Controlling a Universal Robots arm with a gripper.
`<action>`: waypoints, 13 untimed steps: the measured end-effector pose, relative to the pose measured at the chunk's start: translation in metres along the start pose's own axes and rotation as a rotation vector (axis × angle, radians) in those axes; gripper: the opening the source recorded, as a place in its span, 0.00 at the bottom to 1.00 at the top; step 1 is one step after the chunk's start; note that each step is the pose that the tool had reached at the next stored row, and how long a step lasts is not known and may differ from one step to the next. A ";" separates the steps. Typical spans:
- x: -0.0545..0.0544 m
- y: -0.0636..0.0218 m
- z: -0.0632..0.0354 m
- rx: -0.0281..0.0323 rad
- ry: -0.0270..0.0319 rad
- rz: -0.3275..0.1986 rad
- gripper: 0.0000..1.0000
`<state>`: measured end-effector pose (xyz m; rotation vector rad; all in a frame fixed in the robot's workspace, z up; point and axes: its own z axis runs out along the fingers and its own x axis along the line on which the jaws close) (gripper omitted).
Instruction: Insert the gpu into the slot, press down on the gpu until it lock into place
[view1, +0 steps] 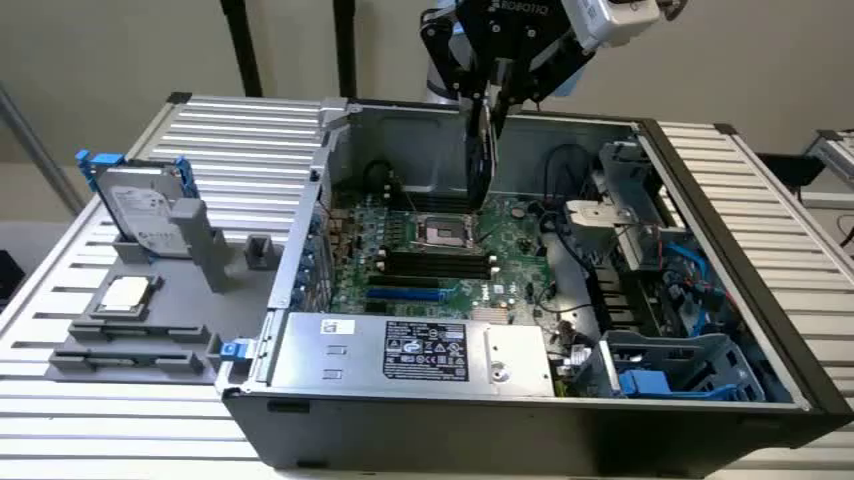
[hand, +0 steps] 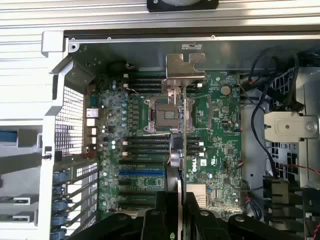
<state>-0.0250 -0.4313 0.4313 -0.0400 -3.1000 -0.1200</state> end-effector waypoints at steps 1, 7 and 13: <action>0.000 0.0000 0.0000 0.0000 0.0000 0.000 0.26; 0.000 0.0000 0.0000 0.0000 0.0000 0.000 0.26; 0.000 0.0000 0.0000 0.0000 0.0000 0.000 0.26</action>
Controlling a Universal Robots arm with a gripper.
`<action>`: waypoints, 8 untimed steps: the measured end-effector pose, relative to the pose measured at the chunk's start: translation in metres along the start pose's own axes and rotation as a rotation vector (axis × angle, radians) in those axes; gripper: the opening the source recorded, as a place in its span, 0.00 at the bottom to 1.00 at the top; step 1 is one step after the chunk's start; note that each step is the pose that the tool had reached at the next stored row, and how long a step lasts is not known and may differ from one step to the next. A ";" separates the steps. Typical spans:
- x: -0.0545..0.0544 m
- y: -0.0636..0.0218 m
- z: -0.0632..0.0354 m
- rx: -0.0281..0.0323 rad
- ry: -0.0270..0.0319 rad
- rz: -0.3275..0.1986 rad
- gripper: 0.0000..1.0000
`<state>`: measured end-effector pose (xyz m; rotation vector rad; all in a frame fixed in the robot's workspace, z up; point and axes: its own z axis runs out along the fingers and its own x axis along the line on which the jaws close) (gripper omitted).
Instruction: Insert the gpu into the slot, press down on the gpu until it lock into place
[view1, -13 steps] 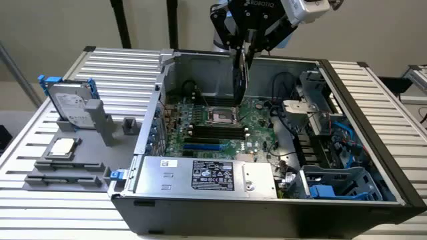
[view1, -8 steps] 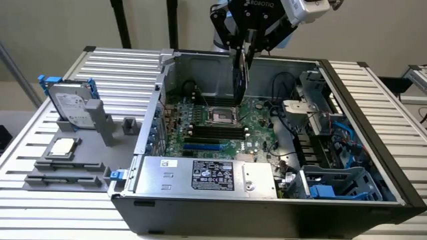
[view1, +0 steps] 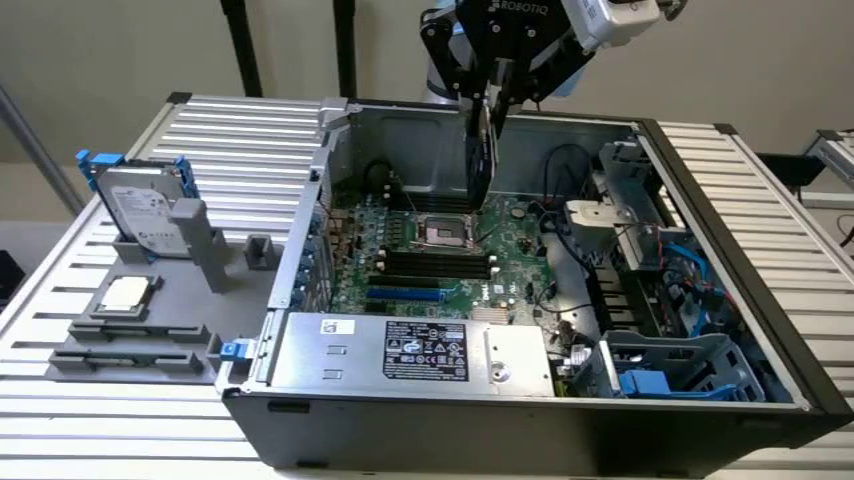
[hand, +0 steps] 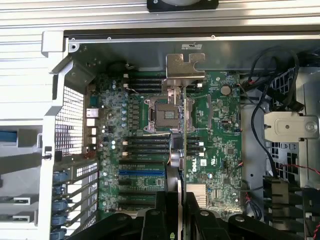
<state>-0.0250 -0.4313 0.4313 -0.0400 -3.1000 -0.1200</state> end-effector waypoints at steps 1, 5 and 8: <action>0.000 0.0000 0.0000 0.0000 0.0000 -0.001 0.26; 0.000 0.0000 0.0001 0.0024 0.0043 -0.060 0.26; 0.000 0.0000 0.0002 0.0045 0.0081 -0.114 0.26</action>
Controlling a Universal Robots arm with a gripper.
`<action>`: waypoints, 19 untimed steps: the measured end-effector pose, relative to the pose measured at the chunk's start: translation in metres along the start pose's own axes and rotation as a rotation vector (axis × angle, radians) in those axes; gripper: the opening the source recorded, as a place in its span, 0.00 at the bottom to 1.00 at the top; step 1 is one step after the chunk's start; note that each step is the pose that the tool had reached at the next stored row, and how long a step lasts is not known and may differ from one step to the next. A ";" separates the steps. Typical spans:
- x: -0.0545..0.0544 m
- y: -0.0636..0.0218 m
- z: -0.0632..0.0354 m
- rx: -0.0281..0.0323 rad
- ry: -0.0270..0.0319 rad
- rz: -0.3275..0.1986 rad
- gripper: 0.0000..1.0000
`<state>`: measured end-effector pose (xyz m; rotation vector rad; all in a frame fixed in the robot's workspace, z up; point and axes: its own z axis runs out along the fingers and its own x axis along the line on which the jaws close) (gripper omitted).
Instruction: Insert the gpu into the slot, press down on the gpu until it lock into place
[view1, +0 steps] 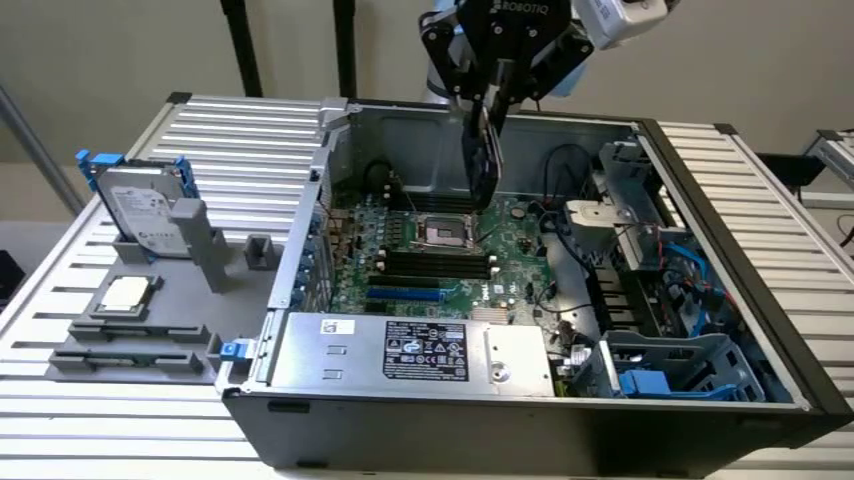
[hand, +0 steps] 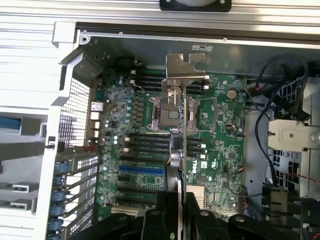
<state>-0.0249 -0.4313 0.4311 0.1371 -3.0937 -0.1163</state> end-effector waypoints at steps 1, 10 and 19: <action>0.000 0.0000 0.0000 0.0009 0.0014 -0.019 0.26; 0.000 -0.0001 0.0009 0.0076 0.0108 -0.182 0.26; 0.000 -0.0002 0.0030 0.0163 0.0109 -0.346 0.26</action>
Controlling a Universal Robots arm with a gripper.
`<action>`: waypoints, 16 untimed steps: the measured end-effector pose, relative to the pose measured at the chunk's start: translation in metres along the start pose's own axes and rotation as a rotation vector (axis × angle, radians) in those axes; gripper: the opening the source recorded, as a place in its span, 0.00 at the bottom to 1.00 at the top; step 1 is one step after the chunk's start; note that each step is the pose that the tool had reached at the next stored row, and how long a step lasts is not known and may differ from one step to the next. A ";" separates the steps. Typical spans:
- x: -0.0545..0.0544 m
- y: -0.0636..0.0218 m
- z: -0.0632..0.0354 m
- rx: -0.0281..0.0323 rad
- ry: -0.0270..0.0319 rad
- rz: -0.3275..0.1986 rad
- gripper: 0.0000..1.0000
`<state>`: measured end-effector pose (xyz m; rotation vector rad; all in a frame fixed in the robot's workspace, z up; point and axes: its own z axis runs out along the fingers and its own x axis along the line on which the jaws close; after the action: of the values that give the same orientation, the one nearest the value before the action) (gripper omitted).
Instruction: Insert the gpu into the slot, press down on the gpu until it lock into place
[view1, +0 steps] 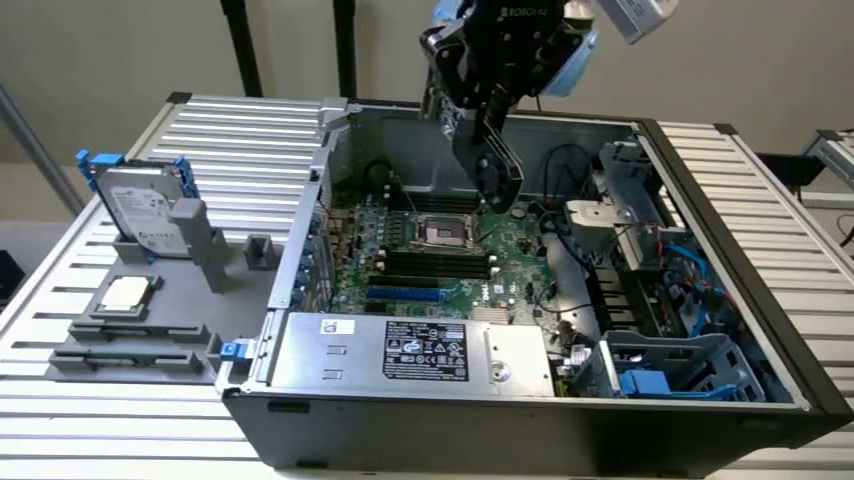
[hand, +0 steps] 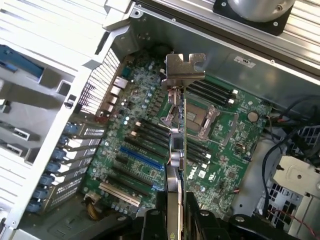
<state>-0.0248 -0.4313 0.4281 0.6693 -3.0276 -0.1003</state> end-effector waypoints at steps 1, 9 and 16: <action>0.000 0.0000 0.0003 0.0013 -0.0006 -0.018 0.26; 0.000 -0.0002 0.0027 0.0135 -0.0086 -0.164 0.26; 0.000 -0.0003 0.0049 0.0247 -0.0164 -0.292 0.26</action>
<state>-0.0249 -0.4313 0.4232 1.1131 -2.9280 -0.0771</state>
